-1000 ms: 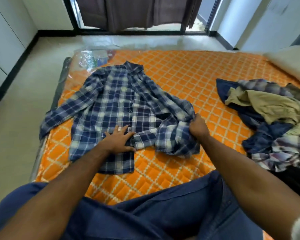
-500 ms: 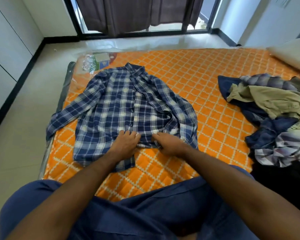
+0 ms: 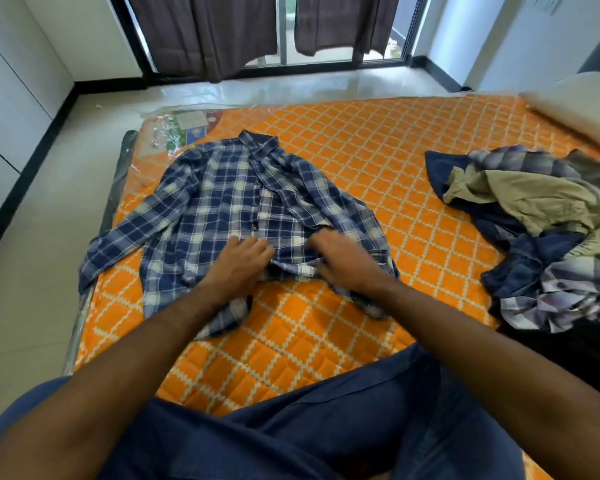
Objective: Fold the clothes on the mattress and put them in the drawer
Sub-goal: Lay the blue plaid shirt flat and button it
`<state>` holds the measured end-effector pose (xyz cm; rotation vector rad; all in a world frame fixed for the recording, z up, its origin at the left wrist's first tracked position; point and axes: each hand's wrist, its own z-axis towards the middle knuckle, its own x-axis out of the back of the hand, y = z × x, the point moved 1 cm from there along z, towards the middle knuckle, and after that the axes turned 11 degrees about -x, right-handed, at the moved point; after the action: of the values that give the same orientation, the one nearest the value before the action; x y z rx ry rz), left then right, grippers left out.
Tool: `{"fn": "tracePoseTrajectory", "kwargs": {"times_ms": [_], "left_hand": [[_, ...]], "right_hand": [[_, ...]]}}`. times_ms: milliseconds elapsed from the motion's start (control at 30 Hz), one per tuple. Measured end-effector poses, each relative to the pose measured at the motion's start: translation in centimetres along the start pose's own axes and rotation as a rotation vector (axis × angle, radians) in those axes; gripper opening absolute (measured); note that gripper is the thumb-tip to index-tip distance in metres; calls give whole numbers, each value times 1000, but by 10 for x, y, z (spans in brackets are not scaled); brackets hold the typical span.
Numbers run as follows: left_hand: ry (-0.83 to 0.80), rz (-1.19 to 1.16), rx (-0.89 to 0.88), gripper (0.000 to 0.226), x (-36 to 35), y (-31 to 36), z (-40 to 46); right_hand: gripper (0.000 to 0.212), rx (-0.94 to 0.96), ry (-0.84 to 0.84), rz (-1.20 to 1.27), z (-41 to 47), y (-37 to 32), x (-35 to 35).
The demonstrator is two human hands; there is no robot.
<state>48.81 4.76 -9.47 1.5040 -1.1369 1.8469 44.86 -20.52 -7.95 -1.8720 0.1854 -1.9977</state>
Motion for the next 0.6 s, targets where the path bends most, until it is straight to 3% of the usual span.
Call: {"fn": "tracePoseTrajectory", "kwargs": {"times_ms": [67,100,167,233,333,467,533,600], "left_hand": [[-92,32,-73,33,-6,19,4],[-154,58,-80,30,-10,26,5],[-287,88,-44,22,-10,33,6],[-371,115,14,6,-6,29,6],[-393,37,74,6,3,13,7],[-394,-123,-23,14,21,-6,3],[-433,-162,-103,20,29,-11,-2],[-587,-263,-140,22,35,-10,-8]], "right_hand": [[64,-87,-304,-89,-11,-17,-32],[68,-198,-364,-123,-15,-18,-46],[56,-394,-294,-99,-16,-15,-61],[45,-452,-242,-154,-10,-8,-56],[20,-386,-228,-160,-5,9,-36],[12,-229,-7,-46,-4,23,3],[11,-69,-39,-191,-7,26,13],[17,87,-153,-353,-13,31,13]]}}
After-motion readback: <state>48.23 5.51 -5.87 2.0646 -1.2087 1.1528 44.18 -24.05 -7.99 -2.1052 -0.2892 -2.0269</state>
